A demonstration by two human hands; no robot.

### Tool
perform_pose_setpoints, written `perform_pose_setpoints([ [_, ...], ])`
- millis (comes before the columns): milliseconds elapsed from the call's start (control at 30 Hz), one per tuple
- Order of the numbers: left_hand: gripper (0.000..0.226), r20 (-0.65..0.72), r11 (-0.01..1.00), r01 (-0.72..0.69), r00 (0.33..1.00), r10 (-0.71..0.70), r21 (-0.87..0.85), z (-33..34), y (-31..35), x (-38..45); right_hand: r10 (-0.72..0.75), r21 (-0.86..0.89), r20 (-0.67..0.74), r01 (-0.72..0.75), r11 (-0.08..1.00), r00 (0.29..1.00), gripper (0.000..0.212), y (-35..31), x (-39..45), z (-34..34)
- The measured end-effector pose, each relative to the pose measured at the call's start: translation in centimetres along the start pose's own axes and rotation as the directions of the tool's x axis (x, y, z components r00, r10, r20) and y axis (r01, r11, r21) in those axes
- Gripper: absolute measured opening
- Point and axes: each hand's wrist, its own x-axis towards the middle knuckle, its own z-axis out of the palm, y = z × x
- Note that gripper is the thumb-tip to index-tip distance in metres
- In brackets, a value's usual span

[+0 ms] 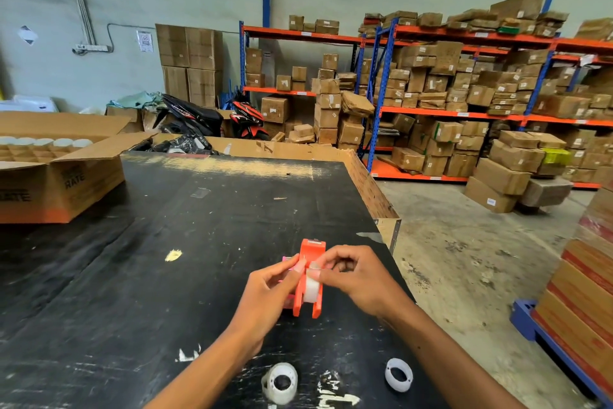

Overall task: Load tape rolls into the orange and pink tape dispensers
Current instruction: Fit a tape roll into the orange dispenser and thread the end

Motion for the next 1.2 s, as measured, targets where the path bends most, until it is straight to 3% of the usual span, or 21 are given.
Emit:
perform_pose_setpoints([
  [233, 0.021, 0.049, 1.0, 0.004, 0.999, -0.005, 0.031, -0.3, 0.6, -0.8, -0.097, -0.102, -0.182, 0.08, 0.992, 0.979, 0.007, -1.0, 1.5, -0.5],
  [367, 0.021, 0.092, 1.0, 0.021, 0.996, -0.022, 0.003, -0.3, 1.1, -1.2, -0.034, -0.068, -0.143, 0.024, 0.997, 0.989, 0.009, -0.9, 2.2, -1.0],
  [467, 0.035, 0.114, 0.998, 0.058, 0.992, -0.058, 0.0, -0.1, 1.4, -1.3, -0.029, -0.063, -0.159, 0.02, 0.998, 0.987, 0.005, -0.4, 2.3, -0.8],
  [767, 0.027, 0.143, 0.996, 0.016, 0.989, -0.029, 0.093, 0.0, 1.8, -1.1, 0.041, 0.021, -0.167, -0.039, 0.999, 0.985, 0.011, -0.5, 2.4, -1.3],
  [933, 0.043, 0.186, 0.994, -0.04, 0.982, 0.021, 0.099, -0.3, 1.7, -0.9, 0.164, 0.049, -0.097, -0.16, 0.986, 0.982, 0.017, -1.1, 2.8, -2.2],
  [1200, 0.047, 0.197, 0.997, -0.017, 0.98, 0.001, 0.079, -0.5, 1.1, -1.0, 0.276, 0.114, -0.058, -0.269, 0.956, 0.959, 0.009, -0.6, 3.7, -2.1],
])
